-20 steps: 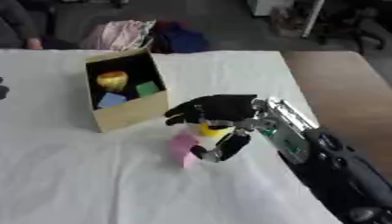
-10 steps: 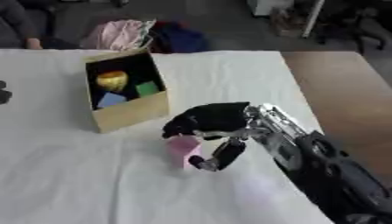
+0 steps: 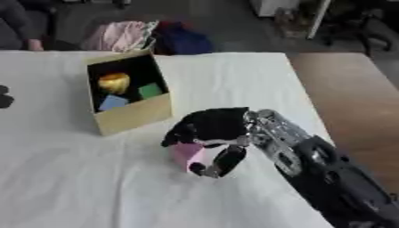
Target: Pick up objects on the table and place them in the box.
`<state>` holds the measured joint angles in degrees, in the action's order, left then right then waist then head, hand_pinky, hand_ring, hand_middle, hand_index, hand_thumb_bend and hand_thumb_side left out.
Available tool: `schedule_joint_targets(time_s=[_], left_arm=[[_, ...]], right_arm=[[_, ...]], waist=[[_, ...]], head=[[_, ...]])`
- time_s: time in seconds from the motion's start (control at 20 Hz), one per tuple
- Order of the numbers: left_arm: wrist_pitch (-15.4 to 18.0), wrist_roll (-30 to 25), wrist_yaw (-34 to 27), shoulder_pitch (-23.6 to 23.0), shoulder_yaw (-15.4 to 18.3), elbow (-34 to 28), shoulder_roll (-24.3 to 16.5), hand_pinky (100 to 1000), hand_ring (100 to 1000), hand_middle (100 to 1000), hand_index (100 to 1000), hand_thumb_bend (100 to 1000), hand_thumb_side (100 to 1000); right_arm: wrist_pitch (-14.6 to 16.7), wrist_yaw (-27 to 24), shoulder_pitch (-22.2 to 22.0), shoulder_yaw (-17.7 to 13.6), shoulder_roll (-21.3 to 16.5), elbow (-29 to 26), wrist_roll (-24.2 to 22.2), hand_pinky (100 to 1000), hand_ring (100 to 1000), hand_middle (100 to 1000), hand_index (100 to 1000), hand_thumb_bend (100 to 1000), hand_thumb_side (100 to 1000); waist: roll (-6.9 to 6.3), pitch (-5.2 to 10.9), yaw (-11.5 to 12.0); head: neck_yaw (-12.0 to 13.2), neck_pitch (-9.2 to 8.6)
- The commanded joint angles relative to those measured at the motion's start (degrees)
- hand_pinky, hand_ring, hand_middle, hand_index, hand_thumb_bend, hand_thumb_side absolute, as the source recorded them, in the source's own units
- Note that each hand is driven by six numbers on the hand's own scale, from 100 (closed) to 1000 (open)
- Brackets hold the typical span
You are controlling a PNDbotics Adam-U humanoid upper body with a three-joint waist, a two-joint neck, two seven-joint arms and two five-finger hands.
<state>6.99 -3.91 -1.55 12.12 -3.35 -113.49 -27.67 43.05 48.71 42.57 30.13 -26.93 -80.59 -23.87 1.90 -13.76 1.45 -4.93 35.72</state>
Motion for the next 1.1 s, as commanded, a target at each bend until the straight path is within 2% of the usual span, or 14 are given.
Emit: schedule_joint_targets(time_s=[0.05,0.5,0.85,1.0,1.1], left_arm=[[0.0,-0.3,-0.4,0.7,0.0,-1.1,-0.5,777,723,702,882,100,573],[0.2,-0.6,-0.7,1.3,-0.2,-1.1,-0.1,777,722,702,882,100,572],[0.3,-0.6,-0.7,1.4,-0.2,-1.1,0.0,778,722,702,882,100,571],[0.4,-0.6,-0.8,1.4,-0.2,-1.1,0.0,779,722,702,882,100,570],[0.4,-0.5,-0.8,1.2,-0.1,-1.1,0.1,779,722,702,882,100,570]], right_arm=[[8.9,1.6,0.5,-0.1,-0.5,-0.5,-6.4,902,925,914,1000,100,431],[8.9,5.3,0.0,0.0,0.1,2.7,0.8,886,915,898,1000,100,404],[8.9,6.7,-0.4,-0.4,0.4,4.6,4.7,878,901,875,1000,100,362],[8.9,5.7,-0.7,-1.2,0.7,5.9,6.6,830,852,824,999,100,322],[8.9,4.5,-0.7,-1.9,0.9,6.4,8.0,799,756,740,956,100,290]], waist=[[0.65,0.06,0.2],[0.45,-0.31,1.4],[0.40,-0.53,1.5],[0.34,-0.48,1.3],[0.29,-0.41,1.2]], head=[[-0.2,-0.64],[-1.2,-1.85],[-1.2,-1.73],[-1.2,-1.74],[-1.1,-1.80]])
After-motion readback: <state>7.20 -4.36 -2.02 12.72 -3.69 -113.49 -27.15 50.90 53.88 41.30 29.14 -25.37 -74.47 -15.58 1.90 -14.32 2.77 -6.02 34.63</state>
